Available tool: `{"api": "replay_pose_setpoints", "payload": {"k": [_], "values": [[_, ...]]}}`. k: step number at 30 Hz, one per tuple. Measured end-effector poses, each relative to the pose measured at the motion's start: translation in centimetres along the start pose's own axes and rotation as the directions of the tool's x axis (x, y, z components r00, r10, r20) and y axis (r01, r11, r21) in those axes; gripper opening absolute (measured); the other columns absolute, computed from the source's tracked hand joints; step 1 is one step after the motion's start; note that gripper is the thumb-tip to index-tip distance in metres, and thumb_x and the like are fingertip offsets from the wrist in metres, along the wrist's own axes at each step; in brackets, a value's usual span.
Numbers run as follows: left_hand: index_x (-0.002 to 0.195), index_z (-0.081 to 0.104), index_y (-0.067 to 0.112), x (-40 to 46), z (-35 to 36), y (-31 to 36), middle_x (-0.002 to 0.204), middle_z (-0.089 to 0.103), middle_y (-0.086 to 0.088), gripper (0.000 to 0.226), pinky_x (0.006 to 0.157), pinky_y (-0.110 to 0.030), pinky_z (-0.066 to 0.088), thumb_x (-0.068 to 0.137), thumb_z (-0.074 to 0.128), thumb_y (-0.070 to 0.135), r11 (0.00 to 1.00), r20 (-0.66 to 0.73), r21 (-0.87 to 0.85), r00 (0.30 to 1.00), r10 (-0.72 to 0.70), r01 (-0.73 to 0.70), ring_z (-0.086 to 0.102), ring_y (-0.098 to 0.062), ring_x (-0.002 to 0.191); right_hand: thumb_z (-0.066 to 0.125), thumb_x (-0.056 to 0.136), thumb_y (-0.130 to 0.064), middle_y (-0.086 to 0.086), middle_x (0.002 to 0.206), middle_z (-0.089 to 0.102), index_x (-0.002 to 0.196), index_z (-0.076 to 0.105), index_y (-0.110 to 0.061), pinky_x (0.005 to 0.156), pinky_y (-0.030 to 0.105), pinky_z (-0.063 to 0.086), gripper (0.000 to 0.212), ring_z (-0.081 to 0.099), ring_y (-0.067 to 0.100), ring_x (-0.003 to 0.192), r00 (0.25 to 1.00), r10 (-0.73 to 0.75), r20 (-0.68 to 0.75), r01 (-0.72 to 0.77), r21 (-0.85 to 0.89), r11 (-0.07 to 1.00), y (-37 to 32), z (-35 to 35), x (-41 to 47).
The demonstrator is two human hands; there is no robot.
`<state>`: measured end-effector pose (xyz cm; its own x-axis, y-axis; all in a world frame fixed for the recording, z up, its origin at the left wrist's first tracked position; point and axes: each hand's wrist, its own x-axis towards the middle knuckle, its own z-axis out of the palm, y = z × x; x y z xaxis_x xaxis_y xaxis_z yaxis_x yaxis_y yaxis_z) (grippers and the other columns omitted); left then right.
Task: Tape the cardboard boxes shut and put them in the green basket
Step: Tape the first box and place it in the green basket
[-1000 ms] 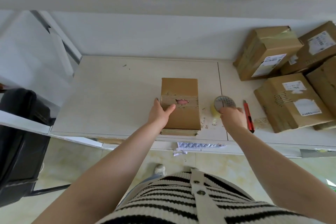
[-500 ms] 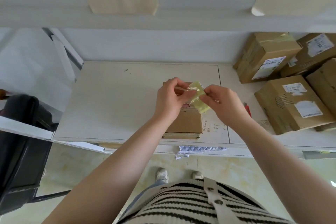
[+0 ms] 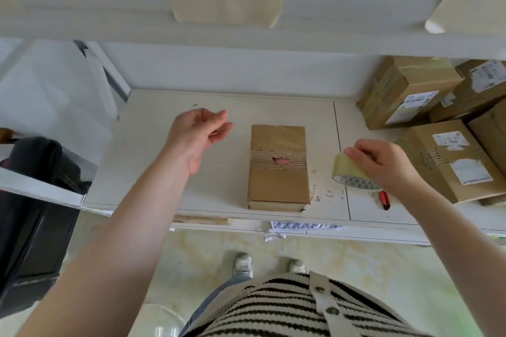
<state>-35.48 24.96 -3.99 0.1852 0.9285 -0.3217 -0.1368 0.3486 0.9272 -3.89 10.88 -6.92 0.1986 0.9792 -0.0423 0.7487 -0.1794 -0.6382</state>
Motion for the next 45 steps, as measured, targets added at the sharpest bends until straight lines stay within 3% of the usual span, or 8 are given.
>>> {"api": "replay_pose_setpoints", "payload": {"k": [5,11,17,29,33,36,39,45], "values": [[0.067,0.049,0.012,0.3,-0.3,-3.3,0.068,0.059,-0.003,0.029,0.064,-0.019,0.054,0.091,0.063,0.004,0.999,0.015,0.036,1.0,-0.016,0.015,0.06,-0.006,0.058,0.062,0.073,-0.061,0.007,0.063,0.061,0.063,0.06,-0.014,0.048,0.026,0.044,0.049,0.057,0.021,0.056,0.995,0.099,0.02,-0.1,0.026,0.995,0.5,-0.6,1.1],[0.065,0.052,0.012,1.7,-0.4,-8.6,0.053,0.058,0.006,0.029,0.073,-0.026,0.046,0.089,0.069,0.01,0.985,-0.096,0.127,0.99,-0.105,0.116,0.05,-0.013,0.059,0.069,0.075,-0.053,0.007,0.063,0.057,0.064,0.06,-0.01,0.049,0.022,0.039,0.045,0.051,0.017,0.055,0.965,0.201,0.17,-0.193,-0.064,0.979,2.3,0.6,3.2],[0.063,0.052,0.013,2.8,0.0,-12.6,0.057,0.057,0.003,0.032,0.062,-0.017,0.047,0.088,0.071,0.015,0.958,-0.167,0.064,0.949,-0.266,0.279,0.048,-0.011,0.055,0.068,0.074,-0.059,0.004,0.064,0.059,0.064,0.061,-0.013,0.054,0.027,0.04,0.048,0.055,0.019,0.058,0.928,0.276,0.25,-0.249,-0.136,0.959,4.2,1.8,5.0],[0.074,0.056,0.012,4.4,1.0,-14.9,0.075,0.062,-0.002,0.022,0.078,-0.025,0.051,0.09,0.071,0.017,0.931,-0.225,0.023,0.909,-0.351,0.365,0.056,-0.013,0.066,0.066,0.081,-0.056,0.002,0.066,0.06,0.074,0.065,-0.009,0.05,0.023,0.039,0.048,0.055,0.014,0.057,0.89,0.355,0.288,-0.297,-0.226,0.928,5.6,3.2,6.6],[0.086,0.045,0.019,4.1,1.9,-15.0,0.094,0.06,-0.001,0.027,0.067,-0.022,0.044,0.088,0.072,0.02,0.937,-0.303,0.266,0.942,-0.143,0.227,0.055,-0.01,0.07,0.065,0.083,-0.055,0.002,0.065,0.058,0.07,0.06,-0.013,0.051,0.022,0.038,0.044,0.053,0.015,0.056,0.873,0.39,0.292,-0.319,-0.261,0.911,5.7,4.0,6.5],[0.09,0.047,0.014,3.6,2.1,-15.1,0.103,0.052,-0.003,0.022,0.069,-0.029,0.044,0.09,0.069,0.018,0.754,-0.194,0.656,0.972,0.133,0.027,0.054,-0.017,0.074,0.064,0.083,-0.057,0.0,0.063,0.055,0.067,0.058,-0.015,0.051,0.022,0.036,0.045,0.05,0.013,0.055,0.871,0.401,0.284,-0.316,-0.303,0.899,5.8,4.3,6.4],[0.097,0.058,0.009,3.3,1.8,-15.6,0.11,0.051,-0.008,0.009,0.08,-0.038,0.047,0.093,0.064,0.014,0.656,-0.118,0.753,0.967,0.226,-0.061,0.053,-0.025,0.093,0.063,0.083,-0.059,0.0,0.061,0.055,0.066,0.058,-0.016,0.052,0.023,0.034,0.046,0.05,0.013,0.054,0.872,0.406,0.271,-0.317,-0.318,0.893,6.1,4.4,6.3],[0.068,0.045,0.019,3.6,2.3,-14.9,0.074,0.05,-0.002,0.039,0.073,-0.037,0.036,0.104,0.038,0.032,0.564,-0.024,0.816,0.968,0.251,-0.127,0.053,-0.033,0.082,0.063,0.083,-0.058,0.001,0.062,0.055,0.066,0.057,-0.017,0.052,0.023,0.035,0.045,0.051,0.014,0.056,0.878,0.394,0.273,-0.308,-0.308,0.9,6.3,4.7,6.3]]}}
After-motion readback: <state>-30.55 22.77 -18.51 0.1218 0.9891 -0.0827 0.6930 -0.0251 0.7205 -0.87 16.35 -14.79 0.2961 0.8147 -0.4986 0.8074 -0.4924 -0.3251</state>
